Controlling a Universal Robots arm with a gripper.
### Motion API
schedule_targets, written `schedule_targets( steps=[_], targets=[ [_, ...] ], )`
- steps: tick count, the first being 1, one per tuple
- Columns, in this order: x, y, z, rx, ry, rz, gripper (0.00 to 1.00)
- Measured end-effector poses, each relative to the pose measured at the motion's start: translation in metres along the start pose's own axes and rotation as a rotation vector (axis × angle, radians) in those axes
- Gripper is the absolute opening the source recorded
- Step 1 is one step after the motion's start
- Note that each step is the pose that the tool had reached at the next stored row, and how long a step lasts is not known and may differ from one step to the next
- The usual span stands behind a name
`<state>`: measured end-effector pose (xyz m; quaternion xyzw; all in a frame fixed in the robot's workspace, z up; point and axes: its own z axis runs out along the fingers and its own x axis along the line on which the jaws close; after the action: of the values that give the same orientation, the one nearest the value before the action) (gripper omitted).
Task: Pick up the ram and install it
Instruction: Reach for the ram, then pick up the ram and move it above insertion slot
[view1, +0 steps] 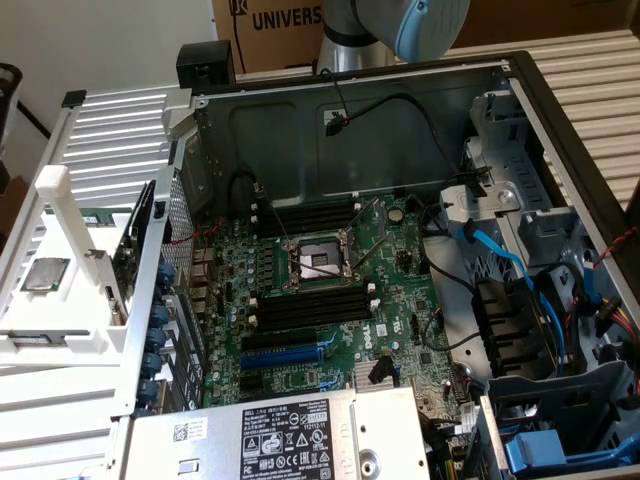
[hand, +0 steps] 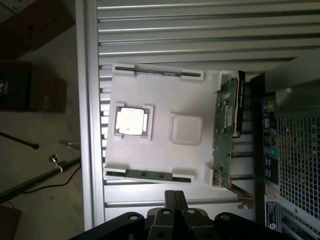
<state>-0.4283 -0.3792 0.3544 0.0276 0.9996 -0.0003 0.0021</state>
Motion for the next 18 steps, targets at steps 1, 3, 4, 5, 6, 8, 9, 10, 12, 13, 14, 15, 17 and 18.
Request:
schedule_targets(
  steps=[1, 3, 4, 5, 6, 8, 9, 10, 12, 13, 14, 15, 17, 18],
  targets=[
    [0.0, 0.0, 0.0, 0.0, -0.0001, 0.0, 0.1],
    [0.0, 0.0, 0.0, 0.0, -0.0001, 0.0, 0.1],
    [0.0, 0.0, 0.0, 0.0, 0.0, 0.0, 0.1],
    [0.0, 0.0, 0.0, 0.0, -0.0001, 0.0, 0.1],
    [0.0008, 0.0, 0.0, 0.0001, 0.0, 0.0, 0.1],
    [0.006, 0.0005, 0.0, 0.0, -0.0001, 0.0, 0.1],
    [0.008, 0.0005, 0.0, 0.0, 0.0, 0.0, 0.1],
    [0.0092, 0.0004, -0.0001, 0.0001, 0.0002, 0.0, 0.1],
    [0.0095, 0.0004, -0.0001, 0.0, 0.0, 0.0, 0.1],
    [0.0095, 0.0004, 0.0, 0.0, 0.0, 0.0, 0.1],
    [0.0095, 0.0004, 0.0, 0.0, -0.0001, 0.0, 0.1],
    [0.0096, 0.0004, 0.0, 0.0, -0.0001, 0.0, 0.1],
    [0.0096, 0.0004, 0.0, 0.0, -0.0001, 0.0, 0.1],
    [0.0096, 0.0004, 0.0, 0.0, -0.0001, 0.0, 0.1]
  ],
)
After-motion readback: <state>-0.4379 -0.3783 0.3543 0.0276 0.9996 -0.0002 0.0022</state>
